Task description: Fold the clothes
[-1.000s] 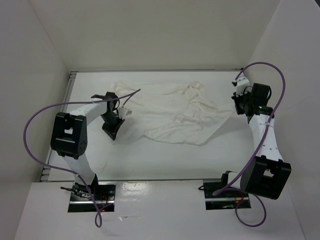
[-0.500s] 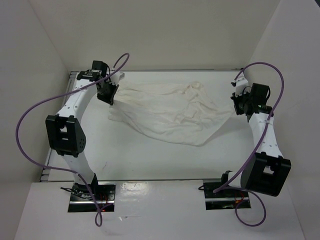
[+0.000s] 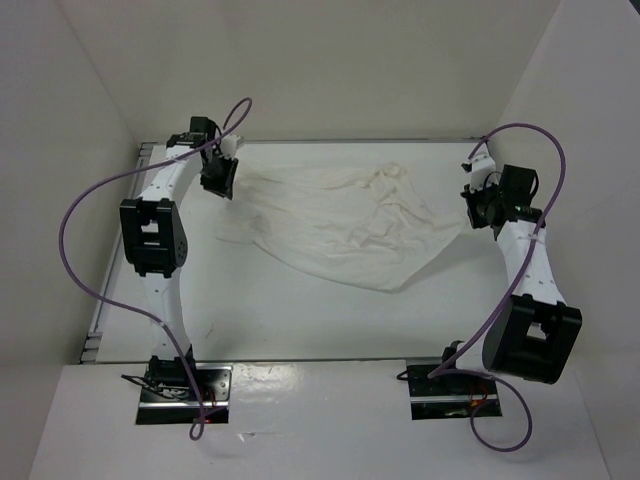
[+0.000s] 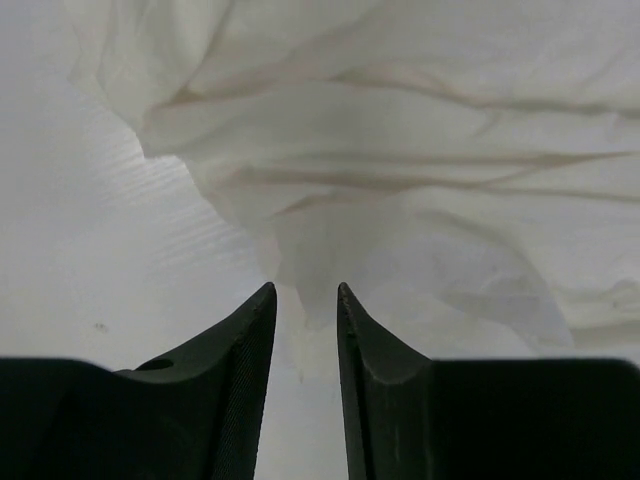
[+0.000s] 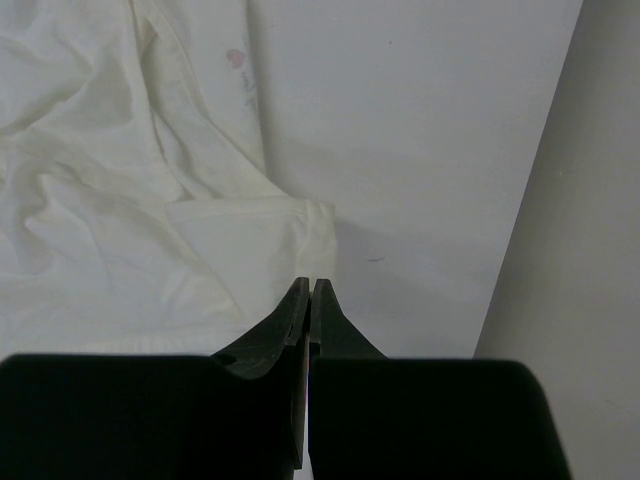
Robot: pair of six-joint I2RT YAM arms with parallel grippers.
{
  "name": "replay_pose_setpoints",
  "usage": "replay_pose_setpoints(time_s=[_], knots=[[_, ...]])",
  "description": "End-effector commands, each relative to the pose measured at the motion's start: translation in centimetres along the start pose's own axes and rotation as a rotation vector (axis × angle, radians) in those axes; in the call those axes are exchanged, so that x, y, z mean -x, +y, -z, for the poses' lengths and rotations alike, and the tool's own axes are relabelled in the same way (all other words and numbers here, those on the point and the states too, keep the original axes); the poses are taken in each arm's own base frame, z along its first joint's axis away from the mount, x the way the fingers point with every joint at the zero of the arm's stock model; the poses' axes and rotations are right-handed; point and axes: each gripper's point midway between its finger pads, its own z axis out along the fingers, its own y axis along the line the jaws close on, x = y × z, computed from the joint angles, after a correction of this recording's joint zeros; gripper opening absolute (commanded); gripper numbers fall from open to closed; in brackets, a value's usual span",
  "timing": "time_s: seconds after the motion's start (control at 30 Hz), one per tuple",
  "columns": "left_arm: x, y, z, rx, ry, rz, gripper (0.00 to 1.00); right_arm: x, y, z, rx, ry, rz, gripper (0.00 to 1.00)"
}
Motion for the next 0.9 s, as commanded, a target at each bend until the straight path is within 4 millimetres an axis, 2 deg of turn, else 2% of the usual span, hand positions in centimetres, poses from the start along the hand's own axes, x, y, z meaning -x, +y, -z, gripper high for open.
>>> replay_pose_setpoints(time_s=[0.0,0.13,0.2,0.23,0.27,0.3,0.33,0.37,0.43,0.5,0.57,0.6,0.7,0.77,0.8,0.87], knots=[[3.4,-0.7,-0.2,-0.051,-0.091,0.02,0.39,2.1,-1.6,0.2,-0.043,-0.054,0.002,0.0],[3.6,-0.7,-0.2,-0.051,-0.091,0.029,0.54,1.9,-1.5,-0.1,-0.038,-0.046,-0.001,0.0],[2.1,-0.8,-0.4,-0.048,-0.061,0.036,0.55,2.1,-1.7,-0.1,-0.043,-0.054,0.001,0.0],[2.4,-0.9,0.5,-0.041,-0.09,0.016,0.55,1.7,-1.5,-0.3,-0.039,-0.046,-0.001,0.0],[0.2,-1.1,-0.4,-0.043,-0.042,0.026,0.56,1.7,-1.5,-0.3,-0.038,-0.046,-0.001,0.0],[-0.6,-0.7,-0.3,-0.04,-0.037,0.02,0.56,1.7,-1.5,-0.3,-0.038,-0.046,-0.001,0.0],[-0.5,-0.8,0.5,-0.033,-0.063,-0.007,0.56,1.7,-1.5,-0.3,-0.038,-0.046,-0.001,0.0],[-2.5,-1.1,-0.2,-0.043,-0.022,-0.009,0.56,1.3,-1.3,-0.4,-0.033,-0.038,-0.004,0.0],[-3.3,-1.3,0.3,-0.042,-0.023,-0.029,0.56,1.6,-1.2,-0.4,-0.029,-0.051,-0.001,0.0],[-4.9,-1.7,-0.2,-0.039,0.007,-0.045,0.56,1.6,-1.2,-0.4,-0.028,-0.051,-0.001,0.0],[-5.4,-1.2,-0.5,0.011,0.016,-0.066,0.56,1.7,-1.1,-0.5,-0.018,-0.057,-0.001,0.0],[-5.0,-1.1,-0.5,0.037,-0.001,-0.078,0.56,1.8,-0.9,-0.5,-0.01,-0.061,0.0,0.0],[-5.5,-1.1,-1.2,0.034,0.012,-0.076,0.55,1.9,-0.7,-0.2,-0.002,-0.066,0.0,0.0],[-5.3,-0.9,-1.8,0.033,0.017,-0.075,0.51,1.9,-0.7,-0.2,-0.002,-0.066,0.0,0.0],[-4.9,-0.8,-1.9,0.034,0.012,-0.076,0.45,1.9,-0.7,-0.2,-0.002,-0.066,0.0,0.0],[-5.3,-1.5,-2.3,0.013,0.029,-0.081,0.42,2.1,-0.7,0.0,-0.006,-0.074,0.002,0.0]])
